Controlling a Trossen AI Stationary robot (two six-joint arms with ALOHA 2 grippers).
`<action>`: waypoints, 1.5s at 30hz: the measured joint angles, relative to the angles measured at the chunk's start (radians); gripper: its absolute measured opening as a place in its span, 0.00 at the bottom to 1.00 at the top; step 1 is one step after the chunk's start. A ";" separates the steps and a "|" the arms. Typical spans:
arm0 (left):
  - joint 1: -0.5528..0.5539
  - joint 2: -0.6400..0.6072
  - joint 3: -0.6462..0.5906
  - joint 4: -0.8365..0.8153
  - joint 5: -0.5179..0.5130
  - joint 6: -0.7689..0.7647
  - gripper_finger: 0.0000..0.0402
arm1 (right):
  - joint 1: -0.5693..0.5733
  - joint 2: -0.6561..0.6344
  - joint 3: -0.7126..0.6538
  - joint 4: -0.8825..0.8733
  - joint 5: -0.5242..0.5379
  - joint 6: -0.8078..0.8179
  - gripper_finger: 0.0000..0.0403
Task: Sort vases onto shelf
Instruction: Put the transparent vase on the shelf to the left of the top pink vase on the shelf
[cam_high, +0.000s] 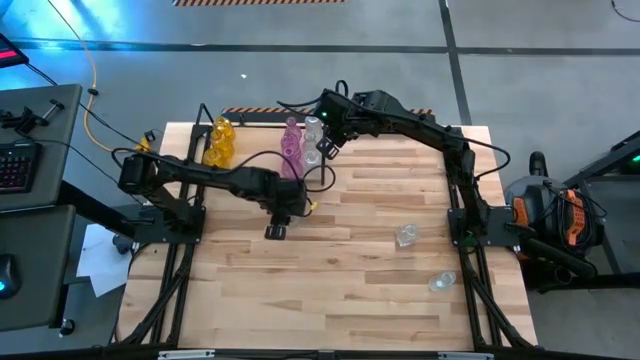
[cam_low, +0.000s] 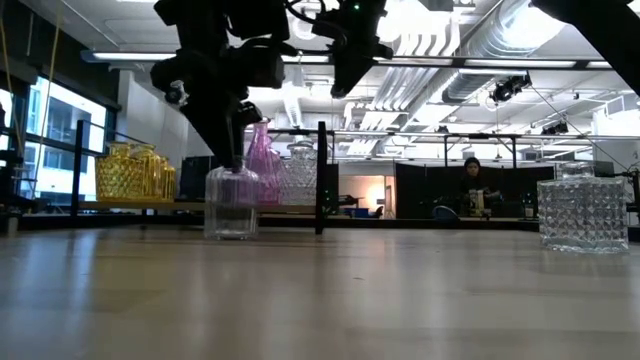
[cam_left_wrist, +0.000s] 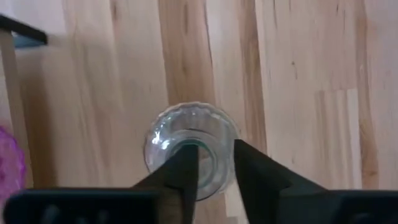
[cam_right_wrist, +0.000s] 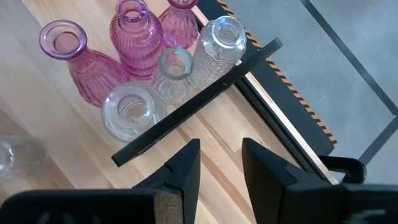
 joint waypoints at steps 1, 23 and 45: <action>0.001 -0.003 0.000 -0.007 0.005 -0.010 0.19 | 0.001 0.000 0.000 -0.001 0.000 -0.001 0.24; 0.112 -0.221 -0.006 -0.265 -0.059 -0.083 0.06 | 0.001 0.000 0.000 -0.098 0.010 0.020 0.24; 0.583 -0.299 -0.005 -0.256 -0.087 0.174 0.07 | 0.001 0.000 0.000 -0.114 0.008 0.023 0.24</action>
